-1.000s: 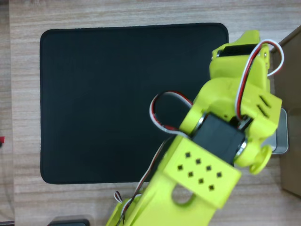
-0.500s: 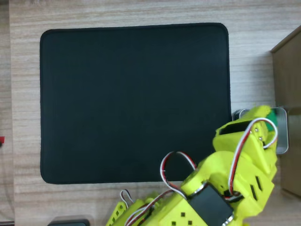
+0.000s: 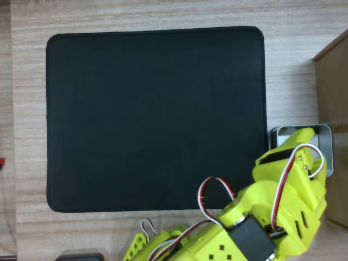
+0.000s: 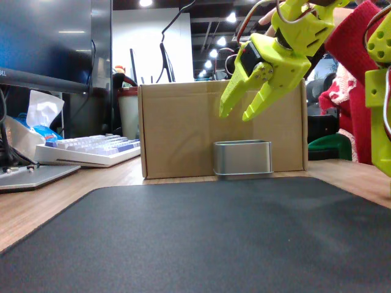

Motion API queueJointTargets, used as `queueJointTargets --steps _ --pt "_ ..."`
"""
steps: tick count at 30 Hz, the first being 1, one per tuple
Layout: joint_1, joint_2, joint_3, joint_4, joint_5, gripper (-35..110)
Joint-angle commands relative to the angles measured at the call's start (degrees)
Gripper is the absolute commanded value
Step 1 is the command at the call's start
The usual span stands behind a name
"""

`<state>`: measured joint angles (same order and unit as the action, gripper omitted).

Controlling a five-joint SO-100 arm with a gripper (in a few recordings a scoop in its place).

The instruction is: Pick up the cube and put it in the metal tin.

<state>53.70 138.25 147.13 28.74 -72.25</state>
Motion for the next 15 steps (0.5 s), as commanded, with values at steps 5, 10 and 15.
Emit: queueJointTargets --steps 5,10,15 --pt "-1.6 2.3 -0.2 0.3 5.6 25" --pt "-6.9 8.5 -2.4 0.1 32.2 25" --pt "-15.9 18.6 2.7 -3.3 37.4 25"
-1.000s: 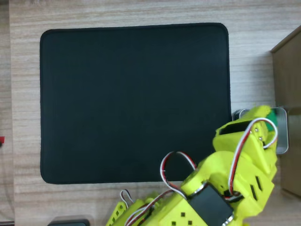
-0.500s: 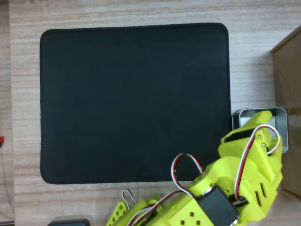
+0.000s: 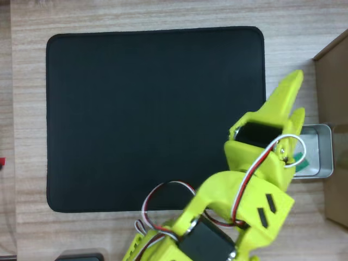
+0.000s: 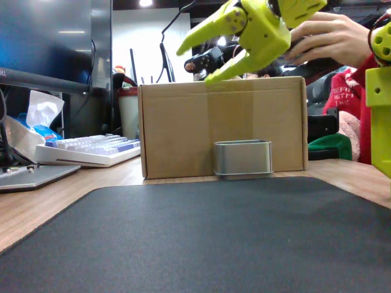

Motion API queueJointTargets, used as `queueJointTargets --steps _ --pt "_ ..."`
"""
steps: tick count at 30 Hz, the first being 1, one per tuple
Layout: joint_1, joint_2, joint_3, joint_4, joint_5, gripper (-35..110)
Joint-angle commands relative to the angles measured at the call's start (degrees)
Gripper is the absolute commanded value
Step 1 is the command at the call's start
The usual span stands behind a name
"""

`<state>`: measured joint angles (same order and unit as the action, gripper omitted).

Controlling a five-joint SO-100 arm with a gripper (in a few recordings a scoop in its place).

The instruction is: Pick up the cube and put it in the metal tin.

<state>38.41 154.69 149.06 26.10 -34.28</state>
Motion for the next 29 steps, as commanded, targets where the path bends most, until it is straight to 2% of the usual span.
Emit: queueJointTargets --steps 1,10,14,18,20,25,29 --pt "-3.2 3.7 0.8 -0.8 0.8 25" --pt "-27.9 17.7 9.9 -1.7 25.2 25" --pt "-34.0 26.6 18.2 -0.1 27.1 19" --pt "-33.8 38.1 24.6 5.7 26.6 5" --pt "-34.3 38.1 26.5 6.3 27.8 0" --pt "-35.2 38.1 28.6 10.3 31.7 0" --pt "-35.4 38.1 28.6 16.3 29.2 0"
